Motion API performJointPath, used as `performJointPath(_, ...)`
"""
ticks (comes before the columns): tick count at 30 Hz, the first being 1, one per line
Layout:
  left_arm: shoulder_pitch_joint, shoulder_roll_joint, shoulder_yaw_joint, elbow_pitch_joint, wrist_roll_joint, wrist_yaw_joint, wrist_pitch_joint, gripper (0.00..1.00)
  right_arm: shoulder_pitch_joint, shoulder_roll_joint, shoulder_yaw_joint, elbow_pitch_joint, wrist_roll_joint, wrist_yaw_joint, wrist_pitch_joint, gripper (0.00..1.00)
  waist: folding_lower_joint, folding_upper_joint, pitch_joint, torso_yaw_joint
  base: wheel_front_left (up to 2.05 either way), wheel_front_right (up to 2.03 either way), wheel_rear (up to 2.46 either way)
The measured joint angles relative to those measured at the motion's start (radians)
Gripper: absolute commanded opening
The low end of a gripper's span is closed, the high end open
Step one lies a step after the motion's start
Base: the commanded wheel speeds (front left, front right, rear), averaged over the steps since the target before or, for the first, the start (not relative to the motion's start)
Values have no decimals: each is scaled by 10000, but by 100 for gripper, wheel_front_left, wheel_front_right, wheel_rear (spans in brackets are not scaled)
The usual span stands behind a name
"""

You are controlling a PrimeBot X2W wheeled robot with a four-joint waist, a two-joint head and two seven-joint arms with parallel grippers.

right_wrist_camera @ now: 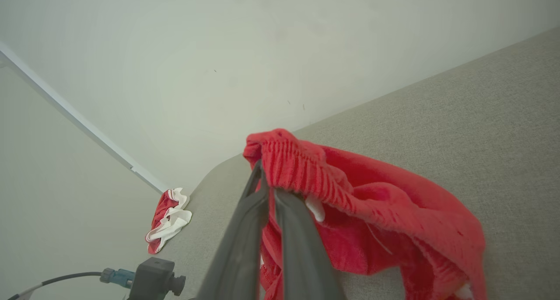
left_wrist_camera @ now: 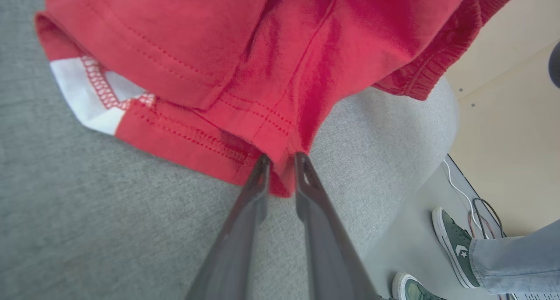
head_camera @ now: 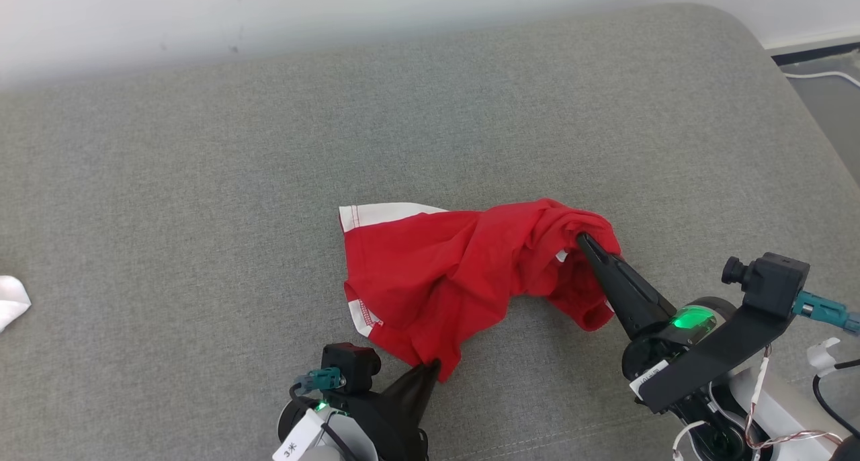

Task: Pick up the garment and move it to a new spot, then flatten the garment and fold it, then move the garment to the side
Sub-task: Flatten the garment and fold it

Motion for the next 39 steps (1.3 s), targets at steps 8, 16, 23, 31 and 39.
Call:
performJointPath(8, -4, 19, 272, -128, -236, -180, -192, 0, 7, -25, -82, 303, 58, 0, -77, 0, 0, 1, 0, -23, 0, 0, 0)
performJointPath(16, -409, 884, 1475, -1110, -529, -257, -1170, 0, 249, -276, -293, 951, 205, 0, -255, 0, 0, 0, -87, 120, 0, 0, 0)
performJointPath(23, -1464, 817, 2211, -1618, -545, -58, -1638, 0, 226, -750, 132, 1269, -658, -52, -73, 0, 0, 0, -32, 251, 0, 0, 0)
performJointPath(31, -2883, 761, 2297, -1011, -35, 291, -1676, 0, -595, -717, 736, 1346, -1647, -90, 278, 0, 0, 1, 261, 136, 0, 0, 0)
performJointPath(39, -2581, 874, 2161, 15, -50, 238, -1582, 0, -514, -759, 853, 1695, -1743, -88, 268, 0, 0, 1, 490, -162, 0, 0, 0)
